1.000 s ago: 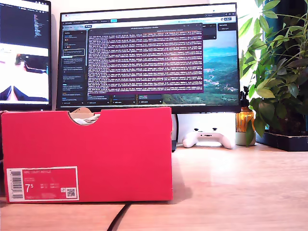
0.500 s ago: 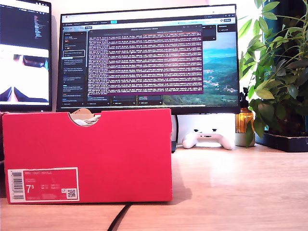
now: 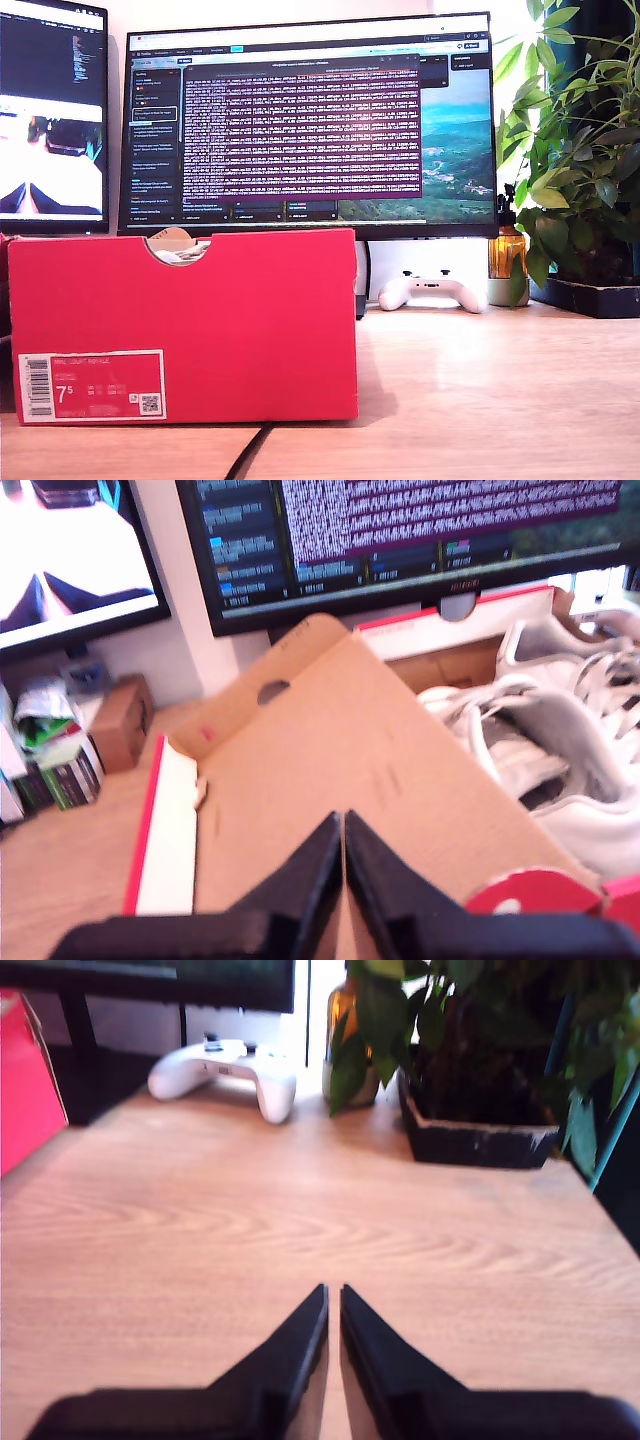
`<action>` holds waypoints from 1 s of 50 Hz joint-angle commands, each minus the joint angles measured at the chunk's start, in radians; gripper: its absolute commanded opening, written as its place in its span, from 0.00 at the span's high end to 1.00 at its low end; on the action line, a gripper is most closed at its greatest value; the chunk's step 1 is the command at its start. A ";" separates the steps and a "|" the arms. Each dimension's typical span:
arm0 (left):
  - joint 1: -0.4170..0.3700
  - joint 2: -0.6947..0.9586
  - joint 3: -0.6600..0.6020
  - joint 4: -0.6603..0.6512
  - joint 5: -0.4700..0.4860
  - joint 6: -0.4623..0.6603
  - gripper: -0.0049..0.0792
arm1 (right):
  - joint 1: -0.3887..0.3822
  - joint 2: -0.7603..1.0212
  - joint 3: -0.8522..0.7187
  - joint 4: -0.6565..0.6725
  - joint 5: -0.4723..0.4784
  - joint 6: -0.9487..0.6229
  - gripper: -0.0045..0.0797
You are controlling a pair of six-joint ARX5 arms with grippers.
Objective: Pack the white shoes by picking the first shoe and placing it inside the red shoebox, left side, then picking and rotating the second shoe and placing it in the shoebox
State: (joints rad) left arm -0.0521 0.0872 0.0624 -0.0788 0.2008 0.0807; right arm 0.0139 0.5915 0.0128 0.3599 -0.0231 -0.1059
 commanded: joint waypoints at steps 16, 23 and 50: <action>-0.002 -0.099 -0.025 -0.108 -0.008 -0.023 0.96 | -0.001 -0.203 -0.008 -0.171 -0.024 0.006 0.95; -0.002 -0.099 -0.025 -0.111 -0.008 -0.079 0.96 | -0.001 -0.308 -0.008 -0.292 -0.019 0.028 0.95; -0.005 -0.099 -0.025 -0.289 0.000 -0.110 0.96 | 0.000 -0.510 -0.004 -0.533 0.036 0.101 0.95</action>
State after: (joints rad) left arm -0.0528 -0.0036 0.0620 -0.3595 0.2073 -0.0223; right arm 0.0139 0.0757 0.0128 -0.1806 0.0109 -0.0181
